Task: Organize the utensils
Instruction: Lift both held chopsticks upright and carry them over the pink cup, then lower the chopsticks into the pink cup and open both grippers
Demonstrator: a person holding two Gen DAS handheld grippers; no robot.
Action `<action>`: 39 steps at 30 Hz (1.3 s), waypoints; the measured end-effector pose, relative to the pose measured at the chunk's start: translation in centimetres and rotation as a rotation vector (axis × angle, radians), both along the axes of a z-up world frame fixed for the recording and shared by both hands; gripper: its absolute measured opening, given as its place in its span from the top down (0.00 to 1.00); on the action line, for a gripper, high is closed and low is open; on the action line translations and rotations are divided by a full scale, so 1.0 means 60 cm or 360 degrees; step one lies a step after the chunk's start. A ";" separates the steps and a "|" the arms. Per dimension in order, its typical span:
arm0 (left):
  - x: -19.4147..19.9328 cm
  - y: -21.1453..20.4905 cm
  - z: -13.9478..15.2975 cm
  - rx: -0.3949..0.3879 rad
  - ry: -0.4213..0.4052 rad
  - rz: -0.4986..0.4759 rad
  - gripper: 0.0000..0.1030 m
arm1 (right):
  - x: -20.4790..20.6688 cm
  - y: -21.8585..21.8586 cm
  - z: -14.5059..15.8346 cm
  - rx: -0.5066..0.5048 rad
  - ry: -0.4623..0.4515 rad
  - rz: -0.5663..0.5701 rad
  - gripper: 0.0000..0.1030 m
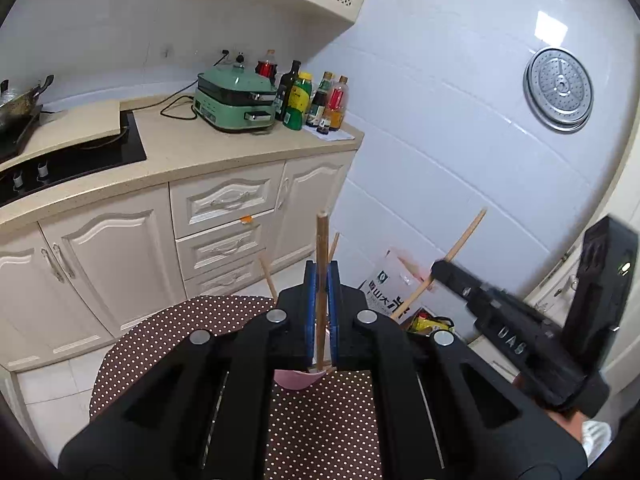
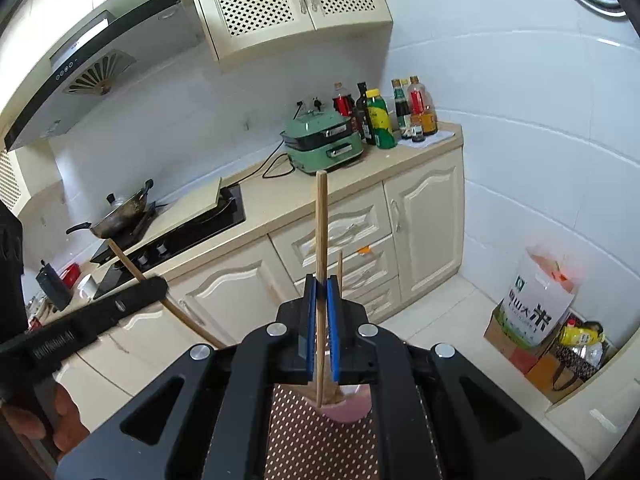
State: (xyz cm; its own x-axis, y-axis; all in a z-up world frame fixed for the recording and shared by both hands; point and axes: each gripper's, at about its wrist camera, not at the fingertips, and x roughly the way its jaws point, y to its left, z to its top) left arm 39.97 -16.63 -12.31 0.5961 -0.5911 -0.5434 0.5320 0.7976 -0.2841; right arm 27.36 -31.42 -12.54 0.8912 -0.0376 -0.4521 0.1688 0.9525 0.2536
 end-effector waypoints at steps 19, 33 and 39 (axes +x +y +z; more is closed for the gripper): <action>0.013 -0.020 -0.087 0.0168 0.0091 -0.0018 0.95 | 0.032 0.028 -0.065 -0.0137 0.0155 0.0071 0.96; -0.019 -0.036 -0.122 0.0282 0.0122 -0.0095 0.95 | 0.010 0.075 -0.120 -0.0353 0.0277 0.0138 0.96; -0.021 -0.041 -0.136 0.0315 0.0160 -0.0110 0.95 | 0.005 0.081 -0.144 -0.0391 0.0328 0.0152 0.96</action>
